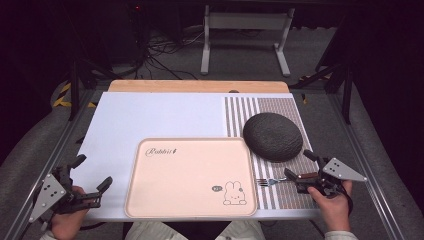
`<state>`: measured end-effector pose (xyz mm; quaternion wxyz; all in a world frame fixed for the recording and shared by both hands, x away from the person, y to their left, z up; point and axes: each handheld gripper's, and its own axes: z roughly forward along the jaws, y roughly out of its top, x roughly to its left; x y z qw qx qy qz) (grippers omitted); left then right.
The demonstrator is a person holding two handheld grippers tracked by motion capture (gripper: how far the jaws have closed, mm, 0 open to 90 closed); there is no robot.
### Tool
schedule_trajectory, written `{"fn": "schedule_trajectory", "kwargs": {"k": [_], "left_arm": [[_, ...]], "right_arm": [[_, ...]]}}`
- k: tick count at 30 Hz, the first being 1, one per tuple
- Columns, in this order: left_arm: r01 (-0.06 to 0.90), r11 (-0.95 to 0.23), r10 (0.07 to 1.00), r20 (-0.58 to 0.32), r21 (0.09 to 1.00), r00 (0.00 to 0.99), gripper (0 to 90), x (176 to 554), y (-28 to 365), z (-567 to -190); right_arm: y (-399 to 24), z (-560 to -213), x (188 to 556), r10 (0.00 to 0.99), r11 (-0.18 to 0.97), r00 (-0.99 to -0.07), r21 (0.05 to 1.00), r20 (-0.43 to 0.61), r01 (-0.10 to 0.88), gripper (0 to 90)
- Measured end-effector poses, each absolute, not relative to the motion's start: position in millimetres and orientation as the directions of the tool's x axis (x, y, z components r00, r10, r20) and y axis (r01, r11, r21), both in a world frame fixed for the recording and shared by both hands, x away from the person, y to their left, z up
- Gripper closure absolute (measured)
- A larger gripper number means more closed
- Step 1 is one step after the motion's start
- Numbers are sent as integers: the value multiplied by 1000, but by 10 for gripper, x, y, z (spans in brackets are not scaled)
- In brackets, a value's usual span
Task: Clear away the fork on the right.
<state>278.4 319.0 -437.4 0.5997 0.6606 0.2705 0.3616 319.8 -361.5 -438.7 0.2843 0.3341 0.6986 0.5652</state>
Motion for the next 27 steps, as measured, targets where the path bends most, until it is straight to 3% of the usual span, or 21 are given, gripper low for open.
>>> {"fn": "schedule_trajectory", "kwargs": {"k": [17, 23, 27], "left_arm": [[-72, -135, 793, 151, 988, 590, 0, 2789, 3194, -4375], [-71, -134, 793, 150, 988, 590, 0, 2790, 3194, -4375], [-70, -134, 793, 149, 989, 591, 0, 2790, 3189, -4375]], "right_arm": [[-3408, -4167, 3454, 761, 156, -649, 966, 16, 207, 25], [-3354, -4081, 3523, 761, 228, -648, 949, -33, 220, 26], [-3330, -3984, 3567, 745, 237, -667, 933, 4, 271, 47]]}}
